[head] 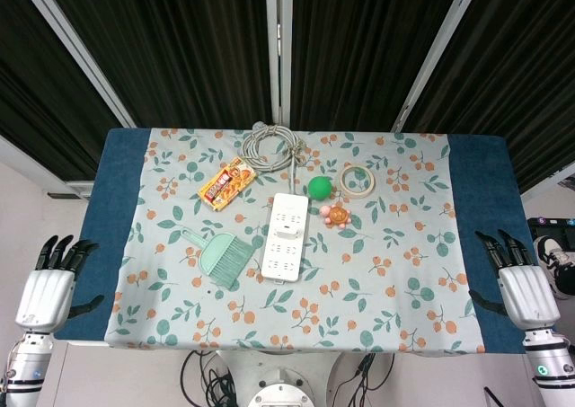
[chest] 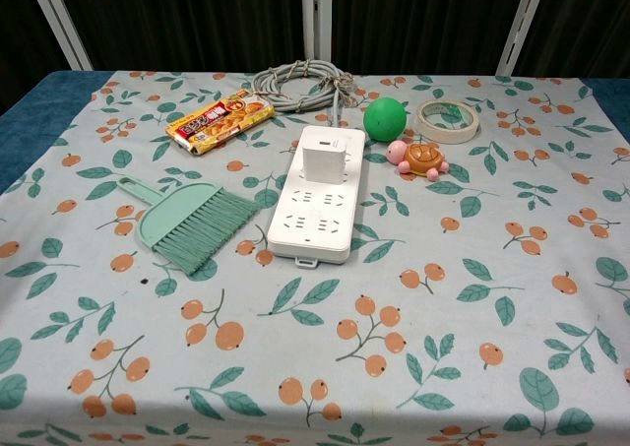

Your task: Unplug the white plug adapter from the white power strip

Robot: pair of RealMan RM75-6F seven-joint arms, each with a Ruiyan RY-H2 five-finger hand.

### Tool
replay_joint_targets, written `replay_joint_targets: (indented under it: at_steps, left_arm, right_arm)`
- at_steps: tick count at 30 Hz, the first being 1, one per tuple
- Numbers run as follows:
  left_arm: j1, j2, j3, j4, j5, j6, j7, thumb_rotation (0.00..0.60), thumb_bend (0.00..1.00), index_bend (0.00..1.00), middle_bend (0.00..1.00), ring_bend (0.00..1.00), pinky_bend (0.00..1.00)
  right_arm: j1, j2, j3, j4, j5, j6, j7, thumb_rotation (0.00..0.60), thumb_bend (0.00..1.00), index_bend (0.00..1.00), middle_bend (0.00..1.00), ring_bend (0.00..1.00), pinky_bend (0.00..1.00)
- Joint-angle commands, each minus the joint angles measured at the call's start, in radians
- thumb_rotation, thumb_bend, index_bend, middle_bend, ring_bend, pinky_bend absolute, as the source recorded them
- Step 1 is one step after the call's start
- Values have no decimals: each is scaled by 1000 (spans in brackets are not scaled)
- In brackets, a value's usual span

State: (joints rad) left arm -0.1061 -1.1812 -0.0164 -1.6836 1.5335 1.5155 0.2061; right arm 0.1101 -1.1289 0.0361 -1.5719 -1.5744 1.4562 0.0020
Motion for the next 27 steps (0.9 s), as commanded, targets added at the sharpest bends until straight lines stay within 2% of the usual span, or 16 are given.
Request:
replay_joint_targets:
  at_steps: [1,8,12,17,20,23,27]
  left_arm:
    - [10,-9,2,8,-2,10,1,600,61,201,177,70,52]
    - [13,-26,0,20,10,18,0,600,61,201,177,70,52]
    - [-28,-29,-2,15,61,-18,-1,600,66,201,177,70,53]
    - [-134,-42,0,-8,169,-121,-21,600,135,220,195,77,61]
    - [-210,-83,-1,3,229,-196,-50,600,181,262,257,137,109]
    - [-295,-137,-7,28,265,-289,-78,600,202,293,278,153,168]
    - [-402,-217,-30,88,291,-396,-80,600,207,297,278,153,177]
  right_arm:
    - [6,2,3,-14,1,-7,-11,600,73,0,153,1,137]
    - [7,15,1,-41,-5,-3,-20,600,72,0,152,1,137]
    - [48,45,9,-85,-39,-39,-25,600,73,0,152,1,137]
    - [177,94,51,-200,-61,-192,-119,600,77,0,153,6,137]
    - [280,93,92,-258,-26,-328,-187,600,96,0,153,8,139]
    - [386,66,141,-284,43,-464,-265,600,123,0,155,9,145]
    - [520,-10,201,-271,181,-612,-371,600,125,0,163,21,154]
